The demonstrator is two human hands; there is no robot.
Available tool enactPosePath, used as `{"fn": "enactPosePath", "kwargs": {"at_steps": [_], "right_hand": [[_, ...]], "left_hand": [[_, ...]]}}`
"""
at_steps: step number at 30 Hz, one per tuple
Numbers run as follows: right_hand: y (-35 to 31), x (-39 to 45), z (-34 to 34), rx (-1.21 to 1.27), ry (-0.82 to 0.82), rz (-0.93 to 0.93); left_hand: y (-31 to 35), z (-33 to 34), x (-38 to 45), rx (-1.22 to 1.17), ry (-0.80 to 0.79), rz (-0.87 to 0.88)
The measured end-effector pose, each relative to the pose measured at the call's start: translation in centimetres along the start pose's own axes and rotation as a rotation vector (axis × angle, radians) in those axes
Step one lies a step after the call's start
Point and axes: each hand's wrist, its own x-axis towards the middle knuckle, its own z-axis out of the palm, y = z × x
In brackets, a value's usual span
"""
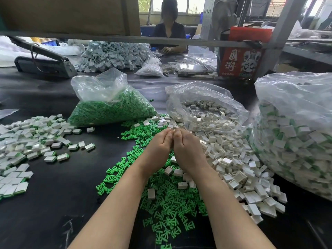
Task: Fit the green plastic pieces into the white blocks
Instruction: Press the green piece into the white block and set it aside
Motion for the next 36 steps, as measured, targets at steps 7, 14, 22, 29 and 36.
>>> {"fn": "enactPosePath", "kwargs": {"at_steps": [7, 14, 22, 29, 36], "right_hand": [[0.4, 0.1, -0.4, -0.096, -0.036, -0.051], [0.4, 1.0, -0.6, 0.416, 0.019, 0.140], [0.3, 1.0, -0.9, 0.788, -0.300, 0.268], [-0.2, 0.8, -1.1, 0.923, -0.272, 0.240], [0.0, 0.7, -1.2, 0.905, -0.310, 0.196]], "left_hand": [[-0.1, -0.6, 0.0, -0.085, -0.044, -0.056], [0.7, -1.7, 0.0, 0.050, 0.059, 0.101], [1.0, -1.6, -0.2, -0.151, 0.069, 0.048], [1.4, -1.2, 0.0, -0.098, 0.111, 0.105], [2.3, -0.9, 0.2, -0.120, 0.239, 0.059]]}}
